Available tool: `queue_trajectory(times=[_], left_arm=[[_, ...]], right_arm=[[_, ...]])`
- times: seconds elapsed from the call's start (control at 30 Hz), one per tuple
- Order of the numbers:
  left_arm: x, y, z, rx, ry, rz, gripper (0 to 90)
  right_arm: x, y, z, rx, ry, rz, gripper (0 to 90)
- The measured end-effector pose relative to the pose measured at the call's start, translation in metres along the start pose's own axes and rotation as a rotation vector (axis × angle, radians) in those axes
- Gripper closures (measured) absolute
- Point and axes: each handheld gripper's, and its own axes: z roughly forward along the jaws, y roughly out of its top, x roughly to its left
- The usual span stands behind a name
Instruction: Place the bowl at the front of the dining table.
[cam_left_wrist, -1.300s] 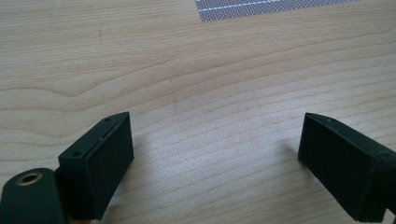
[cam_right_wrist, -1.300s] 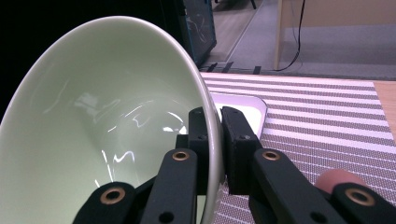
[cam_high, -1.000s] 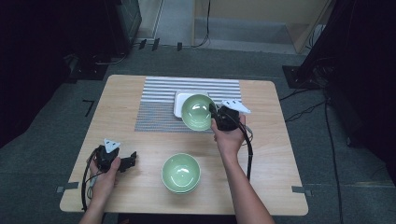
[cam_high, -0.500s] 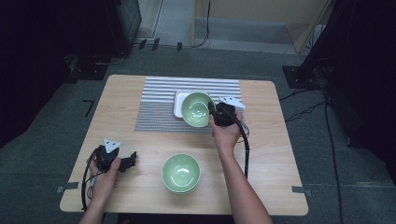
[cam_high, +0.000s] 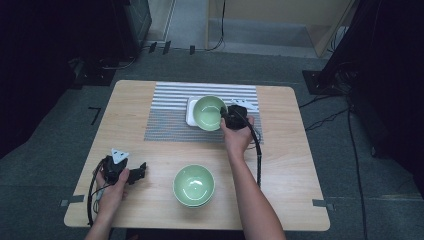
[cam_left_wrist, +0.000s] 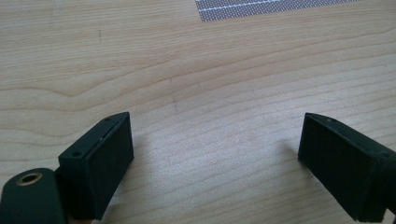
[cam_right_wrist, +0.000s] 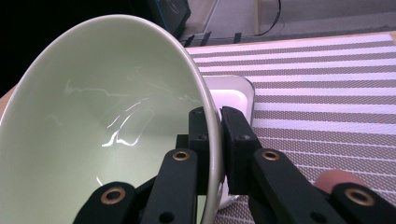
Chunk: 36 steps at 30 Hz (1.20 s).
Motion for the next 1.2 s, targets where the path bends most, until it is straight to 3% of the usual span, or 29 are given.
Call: queue_trajectory(times=[0.33, 0.63, 0.8, 0.97, 1.03, 1.2], left_arm=[[0.0, 0.0, 0.0, 0.0, 0.0, 0.0, 10.1], [0.0, 0.0, 0.0, 0.0, 0.0, 0.0, 10.1], [0.0, 0.0, 0.0, 0.0, -0.001, 0.0, 10.1], [0.0, 0.0, 0.0, 0.0, -0.001, 0.0, 10.2], [0.0, 0.0, 0.0, -0.001, -0.001, 0.0, 10.2], [0.0, 0.0, 0.0, -0.001, -0.002, 0.001, 10.2]], right_arm=[[0.006, 0.007, 0.028, 0.047, -0.027, -0.005, 84.2], [0.001, 0.011, 0.049, 0.11, -0.059, 0.02, 84.2], [-0.002, 0.01, 0.058, 0.141, -0.051, 0.063, 84.2], [-0.003, 0.009, 0.066, 0.177, -0.065, 0.07, 84.1], [-0.005, 0.01, 0.069, 0.201, -0.045, 0.115, 84.1], [-0.007, 0.014, 0.075, 0.232, -0.051, 0.147, 84.1]])
